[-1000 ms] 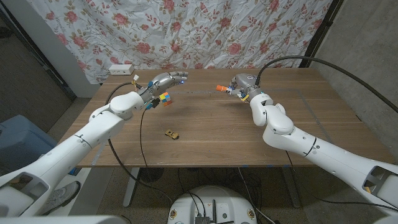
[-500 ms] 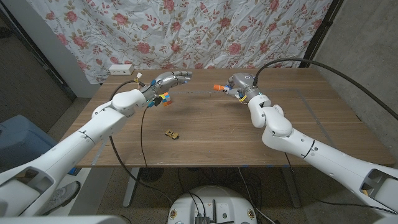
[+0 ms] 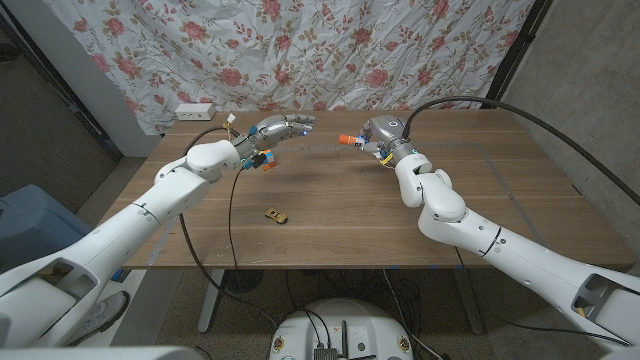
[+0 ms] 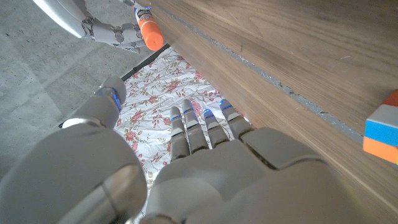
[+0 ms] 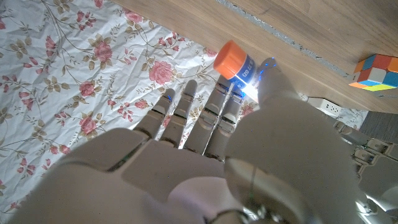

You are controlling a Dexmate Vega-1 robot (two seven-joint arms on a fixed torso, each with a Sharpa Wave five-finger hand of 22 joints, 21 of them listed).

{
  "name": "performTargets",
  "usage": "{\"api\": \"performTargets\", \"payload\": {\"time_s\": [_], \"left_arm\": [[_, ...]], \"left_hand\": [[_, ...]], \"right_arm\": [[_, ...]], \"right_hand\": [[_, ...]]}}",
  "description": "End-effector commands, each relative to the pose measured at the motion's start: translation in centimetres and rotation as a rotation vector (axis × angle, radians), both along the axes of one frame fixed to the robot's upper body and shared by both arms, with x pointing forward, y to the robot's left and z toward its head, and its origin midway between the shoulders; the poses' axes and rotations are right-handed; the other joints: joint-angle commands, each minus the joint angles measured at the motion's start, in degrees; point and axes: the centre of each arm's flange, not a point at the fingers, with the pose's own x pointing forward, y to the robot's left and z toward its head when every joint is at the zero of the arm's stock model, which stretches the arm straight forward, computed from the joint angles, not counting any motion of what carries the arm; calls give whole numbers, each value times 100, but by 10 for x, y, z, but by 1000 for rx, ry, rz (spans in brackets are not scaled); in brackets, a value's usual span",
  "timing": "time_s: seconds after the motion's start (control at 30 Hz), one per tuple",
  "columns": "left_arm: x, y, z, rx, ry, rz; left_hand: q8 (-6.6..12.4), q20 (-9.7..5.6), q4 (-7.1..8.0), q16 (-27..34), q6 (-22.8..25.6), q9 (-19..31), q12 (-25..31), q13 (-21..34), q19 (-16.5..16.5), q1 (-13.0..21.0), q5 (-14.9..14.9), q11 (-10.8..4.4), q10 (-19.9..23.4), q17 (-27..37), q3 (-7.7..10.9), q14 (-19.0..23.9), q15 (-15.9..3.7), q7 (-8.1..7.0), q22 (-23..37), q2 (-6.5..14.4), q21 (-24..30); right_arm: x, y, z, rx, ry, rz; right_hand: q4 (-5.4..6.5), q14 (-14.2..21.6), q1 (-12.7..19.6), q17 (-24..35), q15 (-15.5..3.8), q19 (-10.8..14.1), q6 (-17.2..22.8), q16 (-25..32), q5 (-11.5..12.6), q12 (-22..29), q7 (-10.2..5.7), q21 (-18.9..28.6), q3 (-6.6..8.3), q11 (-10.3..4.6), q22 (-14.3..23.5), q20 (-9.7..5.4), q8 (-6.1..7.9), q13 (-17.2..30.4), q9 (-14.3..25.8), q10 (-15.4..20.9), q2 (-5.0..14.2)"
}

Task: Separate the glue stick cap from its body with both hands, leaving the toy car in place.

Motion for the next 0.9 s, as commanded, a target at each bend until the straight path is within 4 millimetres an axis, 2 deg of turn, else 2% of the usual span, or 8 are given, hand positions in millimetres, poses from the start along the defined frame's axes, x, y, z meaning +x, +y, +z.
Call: {"api": "performTargets", "payload": {"time_s": [0.03,0.27,0.4,0.9], "left_arm": [[10,-14,5,38,17,-25],[12,-18,3,28,31,-22],[12,-20,2,23,36,-21],[17,-30,2,23,65,-38]], "left_hand": [[52,22,-12,44,80,11,19,17,-13,107,-20,8,58,27,-49,86,-72,32,6,-30,-5],[69,34,-3,52,168,9,35,15,-45,176,-24,4,169,27,-92,139,-96,114,6,-38,-9],[62,125,5,61,179,8,27,14,-46,206,-25,1,191,28,-122,185,-60,136,7,-38,-5],[59,259,30,70,281,8,26,12,-34,293,-5,9,307,30,-189,290,-33,200,6,12,7]], "right_arm": [[2,9,5,-27,-51,-1],[4,15,4,-27,-67,-1],[5,15,4,-31,-79,-8],[3,21,1,-46,-127,-2]], "right_hand": [[11,40,40,11,-677,58,265,37,24,-11,-271,-6,-10,1,12,-22,7,27,17,89,3],[12,32,46,10,-678,61,265,36,23,-14,-271,-8,-18,1,12,-19,-3,29,18,96,3],[13,35,49,11,-680,62,264,39,23,-14,-271,-8,-19,0,12,-22,-7,30,18,102,8],[16,68,61,15,-683,70,276,61,24,-18,-270,-8,-29,0,12,-21,-17,33,21,113,23]]}}
